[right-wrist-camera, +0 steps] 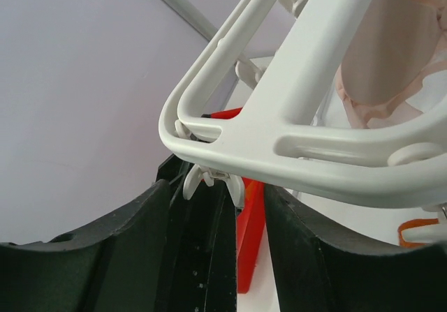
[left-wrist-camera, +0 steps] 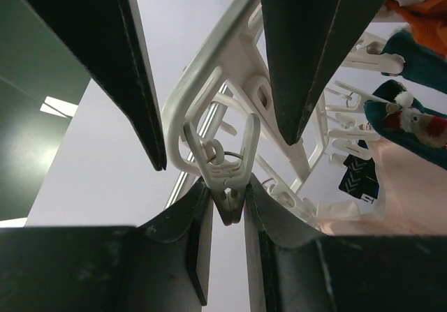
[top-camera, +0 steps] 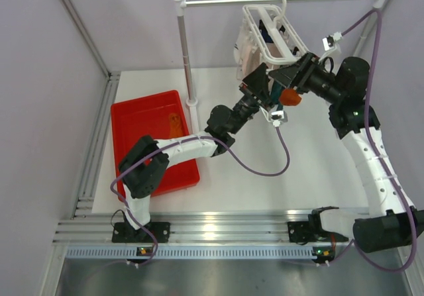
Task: Clip the socks to the hanger
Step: Open the clamp at the hanger.
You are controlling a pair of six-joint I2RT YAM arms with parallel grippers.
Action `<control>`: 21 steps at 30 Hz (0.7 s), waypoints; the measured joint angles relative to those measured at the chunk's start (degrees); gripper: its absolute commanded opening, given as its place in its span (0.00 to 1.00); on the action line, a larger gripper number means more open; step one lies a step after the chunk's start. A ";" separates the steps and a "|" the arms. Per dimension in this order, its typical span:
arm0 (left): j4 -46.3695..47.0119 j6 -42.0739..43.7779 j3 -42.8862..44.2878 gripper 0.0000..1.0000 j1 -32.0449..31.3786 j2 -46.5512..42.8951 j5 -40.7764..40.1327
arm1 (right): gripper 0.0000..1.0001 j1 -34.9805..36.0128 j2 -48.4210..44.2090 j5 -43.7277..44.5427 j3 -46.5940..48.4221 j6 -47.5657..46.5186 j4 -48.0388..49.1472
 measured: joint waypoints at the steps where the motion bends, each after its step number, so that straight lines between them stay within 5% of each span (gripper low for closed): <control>1: 0.00 0.02 0.00 0.00 0.00 0.00 0.02 | 0.53 0.00 0.15 -0.02 0.00 0.17 0.17; 6: 0.00 0.22 0.00 0.00 -0.04 0.02 0.04 | 0.39 0.00 0.59 -0.07 0.00 0.98 1.20; 13: 0.31 0.48 0.00 0.15 0.07 0.02 0.46 | 0.14 0.00 0.83 -0.28 0.02 1.73 1.92; 16: 0.28 0.52 0.00 0.34 0.22 0.02 0.46 | 0.00 0.00 1.14 -0.42 0.02 1.97 2.12; 21: 0.31 1.25 -0.09 0.78 0.04 0.02 1.36 | 0.00 -0.02 1.64 -0.26 0.09 2.12 2.21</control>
